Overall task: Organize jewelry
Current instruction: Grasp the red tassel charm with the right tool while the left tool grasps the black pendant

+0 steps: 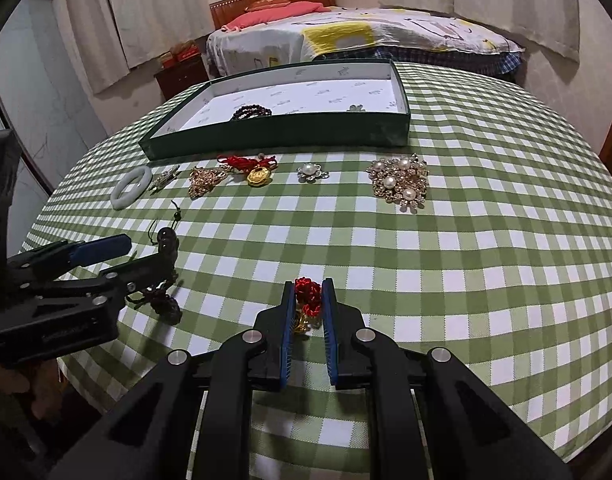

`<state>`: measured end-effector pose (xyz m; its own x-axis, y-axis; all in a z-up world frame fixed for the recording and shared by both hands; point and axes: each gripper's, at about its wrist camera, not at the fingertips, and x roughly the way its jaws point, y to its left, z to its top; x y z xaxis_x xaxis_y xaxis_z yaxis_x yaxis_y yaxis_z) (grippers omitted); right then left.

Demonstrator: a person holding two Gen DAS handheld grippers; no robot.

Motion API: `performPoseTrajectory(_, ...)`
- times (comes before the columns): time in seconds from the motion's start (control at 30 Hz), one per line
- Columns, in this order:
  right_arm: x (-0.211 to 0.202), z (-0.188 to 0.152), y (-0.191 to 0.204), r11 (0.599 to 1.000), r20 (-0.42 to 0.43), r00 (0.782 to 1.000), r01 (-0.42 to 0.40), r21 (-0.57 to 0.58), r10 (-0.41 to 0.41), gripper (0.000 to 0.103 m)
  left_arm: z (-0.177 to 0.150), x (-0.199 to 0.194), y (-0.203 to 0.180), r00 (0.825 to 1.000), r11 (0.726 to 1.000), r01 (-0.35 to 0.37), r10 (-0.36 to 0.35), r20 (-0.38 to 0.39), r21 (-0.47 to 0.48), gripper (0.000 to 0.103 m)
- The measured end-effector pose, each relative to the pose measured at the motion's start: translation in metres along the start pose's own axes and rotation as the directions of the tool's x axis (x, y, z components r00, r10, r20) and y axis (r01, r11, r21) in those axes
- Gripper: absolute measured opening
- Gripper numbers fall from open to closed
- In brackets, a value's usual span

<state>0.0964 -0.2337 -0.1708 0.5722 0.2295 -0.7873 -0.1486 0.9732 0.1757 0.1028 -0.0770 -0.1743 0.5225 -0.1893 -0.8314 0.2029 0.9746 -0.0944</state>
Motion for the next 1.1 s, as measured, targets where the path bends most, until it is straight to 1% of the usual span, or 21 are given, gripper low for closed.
performPoseTrajectory(0.07, 0.001, 0.000, -0.002, 1.000, 0.001, 1.000, -0.003, 0.008, 0.003, 0.014, 0.002, 0.004, -0.001, 1.000, 1.000, -0.005, 0.005, -0.003, 0.001, 0.066)
performPoseTrajectory(0.13, 0.002, 0.000, -0.003, 1.000, 0.000, 1.000, -0.008, 0.014, 0.008, 0.014, 0.004, 0.008, -0.001, 1.000, 1.000, -0.011, 0.011, -0.009, 0.003, 0.059)
performPoseTrajectory(0.33, 0.002, 0.001, -0.003, 1.000, -0.002, 1.000, -0.012, 0.019, 0.012, 0.014, 0.001, 0.006, 0.005, 0.999, 0.999, -0.030, 0.030, -0.022, 0.023, 0.054)
performPoseTrajectory(0.4, 0.003, 0.001, -0.003, 1.000, -0.002, 1.000, -0.011, 0.019, 0.011, 0.014, 0.000, 0.004, 0.009, 0.999, 1.000, -0.026, 0.026, -0.025, 0.015, 0.049)
performPoseTrajectory(0.5, 0.003, 0.001, -0.003, 1.000, -0.002, 1.000, -0.010, 0.018, 0.010, 0.014, 0.002, 0.004, 0.014, 1.000, 1.000, -0.014, 0.013, -0.026, -0.006, 0.048)
performPoseTrajectory(0.63, 0.004, 0.001, -0.003, 1.000, -0.004, 1.000, -0.004, 0.014, 0.004, 0.014, 0.006, 0.007, 0.012, 1.000, 1.000, -0.012, 0.012, -0.015, 0.005, 0.048)
performPoseTrajectory(0.67, 0.004, 0.000, -0.003, 1.000, -0.005, 1.000, -0.002, 0.013, 0.002, 0.014, 0.006, 0.007, 0.012, 1.000, 1.000, -0.005, 0.005, -0.012, 0.007, 0.047)
performPoseTrajectory(0.7, 0.005, 0.001, -0.002, 1.000, -0.006, 1.000, 0.000, 0.011, 0.000, 0.014, 0.005, 0.007, 0.012, 1.000, 1.000, -0.002, 0.002, -0.010, 0.009, 0.041)
performPoseTrajectory(0.73, 0.005, 0.001, -0.002, 1.000, -0.006, 1.000, 0.002, 0.010, -0.002, 0.014, 0.005, 0.006, 0.012, 1.000, 1.000, 0.001, -0.001, -0.009, 0.013, 0.038)
performPoseTrajectory(0.8, 0.006, 0.000, -0.002, 1.000, -0.007, 1.000, 0.003, 0.008, -0.003, 0.014, 0.004, 0.006, 0.013, 1.000, 1.000, 0.011, -0.011, -0.009, 0.020, 0.025)
performPoseTrajectory(0.9, 0.006, 0.000, 0.000, 1.000, -0.007, 1.000, 0.008, 0.003, -0.008, 0.014, 0.003, 0.005, 0.014, 1.000, 1.000, 0.025, -0.025, -0.007, 0.018, 0.016)
performPoseTrajectory(0.93, 0.006, 0.000, 0.000, 1.000, -0.007, 1.000, 0.008, 0.003, -0.008, 0.014, 0.003, 0.005, 0.014, 0.999, 0.999, 0.033, -0.033, -0.005, 0.023, 0.015)
performPoseTrajectory(1.1, 0.006, 0.000, 0.001, 1.000, -0.006, 1.000, 0.011, 0.001, -0.011, 0.014, 0.000, 0.004, 0.016, 0.999, 0.999, 0.049, -0.049, 0.003, 0.017, 0.015)
